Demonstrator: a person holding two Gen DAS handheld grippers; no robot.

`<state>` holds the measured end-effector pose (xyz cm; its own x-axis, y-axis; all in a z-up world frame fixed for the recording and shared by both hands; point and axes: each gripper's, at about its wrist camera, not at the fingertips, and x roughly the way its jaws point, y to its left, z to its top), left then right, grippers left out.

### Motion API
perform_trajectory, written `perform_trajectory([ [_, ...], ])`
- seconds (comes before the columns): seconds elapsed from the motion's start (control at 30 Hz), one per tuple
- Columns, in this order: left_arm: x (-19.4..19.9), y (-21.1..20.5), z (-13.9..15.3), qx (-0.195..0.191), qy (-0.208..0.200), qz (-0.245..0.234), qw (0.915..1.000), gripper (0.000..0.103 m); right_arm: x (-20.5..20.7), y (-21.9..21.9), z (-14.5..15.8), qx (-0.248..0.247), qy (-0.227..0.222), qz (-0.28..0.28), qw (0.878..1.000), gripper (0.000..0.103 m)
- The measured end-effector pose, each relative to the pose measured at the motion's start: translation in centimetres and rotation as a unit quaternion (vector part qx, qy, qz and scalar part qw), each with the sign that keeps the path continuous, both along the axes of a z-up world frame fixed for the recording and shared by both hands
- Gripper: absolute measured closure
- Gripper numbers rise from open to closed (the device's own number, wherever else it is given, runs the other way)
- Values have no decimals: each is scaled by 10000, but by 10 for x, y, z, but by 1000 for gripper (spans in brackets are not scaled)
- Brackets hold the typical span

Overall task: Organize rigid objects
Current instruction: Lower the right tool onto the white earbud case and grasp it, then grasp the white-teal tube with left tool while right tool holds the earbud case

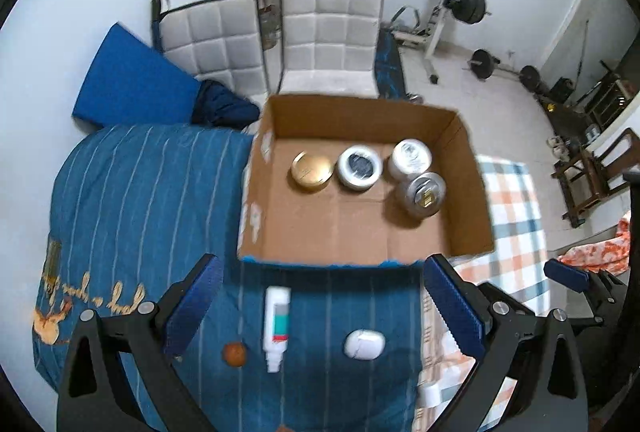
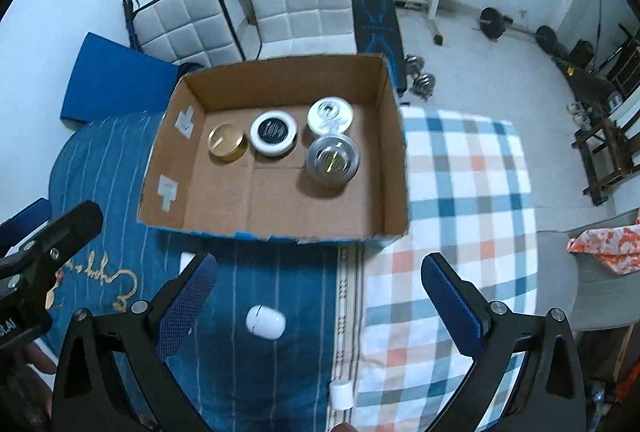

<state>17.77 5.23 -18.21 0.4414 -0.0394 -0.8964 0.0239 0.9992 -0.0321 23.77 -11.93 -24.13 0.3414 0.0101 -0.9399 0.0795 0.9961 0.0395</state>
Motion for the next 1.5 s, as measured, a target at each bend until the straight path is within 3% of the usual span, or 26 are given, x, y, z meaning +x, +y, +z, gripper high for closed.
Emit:
perform_trajectory([
  [0.07, -7, 13, -26, 172, 251, 172, 9994, 0, -6, 11, -33, 134, 443, 283, 9985, 0],
  [0.1, -10, 21, -44, 227, 463, 274, 9983, 0, -6, 11, -33, 134, 443, 283, 9985, 0],
  [0.2, -20, 45, -97, 397, 1077, 577, 9917, 0, -11, 35, -89, 75, 1004, 770, 9919, 0],
  [0.27, -28, 62, -135, 436, 1528, 767, 9843, 0, -14, 55, -134, -138, 1429, 1153, 9829, 0],
  [0.4, -42, 82, -180, 457, 1979, 959, 9744, 0, -19, 86, -205, -499, 2019, 1754, 9623, 4],
  [0.47, -46, 88, -193, 473, 2076, 1023, 9717, 0, -21, 96, -232, -679, 2237, 1929, 9530, 8],
  [0.5, -48, 89, -198, 440, 2111, 1040, 9709, 0, -22, 99, -240, -698, 2295, 1980, 9504, 15],
  [0.53, -49, 90, -203, 391, 2128, 1055, 9706, 0, -22, 100, -247, -742, 2357, 1979, 9486, 29],
  [0.57, -48, 89, -206, 369, 2130, 1066, 9705, 0, -22, 100, -253, -768, 2431, 1931, 9475, 28],
  [0.63, -45, 86, -211, 310, 2113, 1038, 9714, 0, -21, 97, -249, -701, 2314, 1768, 9541, 48],
  [0.77, -33, 69, -220, 393, 2070, 833, 9740, 0, -15, 60, -242, -525, 2385, 750, 9668, 53],
  [0.83, -23, 59, -227, 392, 2125, 693, 9739, 1, -15, 33, -243, -345, 2457, 200, 9685, 64],
  [0.9, -15, 49, -238, 418, 2209, 538, 9729, 11, -18, 8, -243, -59, 2533, -284, 9670, 67],
  [0.97, -8, 39, -253, 559, 2369, 400, 9691, 45, -22, -11, -245, 278, 2634, -577, 9626, 66],
  [1.0, -6, 36, -258, 529, 2446, 351, 9675, 55, -23, -18, -246, 463, 2700, -666, 9595, 64],
  [1.03, -5, 34, -266, 491, 2552, 312, 9651, 64, -24, -23, -246, 601, 2718, -715, 9578, 55],
  [1.1, -7, 32, -260, 491, 2390, 344, 9692, 72, -25, -33, -240, 850, 2637, -774, 9577, 41],
  [1.3, -33, 23, -253, 323, 2499, 289, 9673, 73, -15, -39, -230, 741, 2371, -508, 9673, 39],
  [1.43, -52, 18, -252, 267, 2557, 315, 9659, 73, 2, -19, -243, 117, 2359, 139, 9716, 43],
  [1.5, -58, 13, -249, 201, 2571, 306, 9657, 73, 1, -15, -240, -108, 2296, 185, 9730, 43],
])
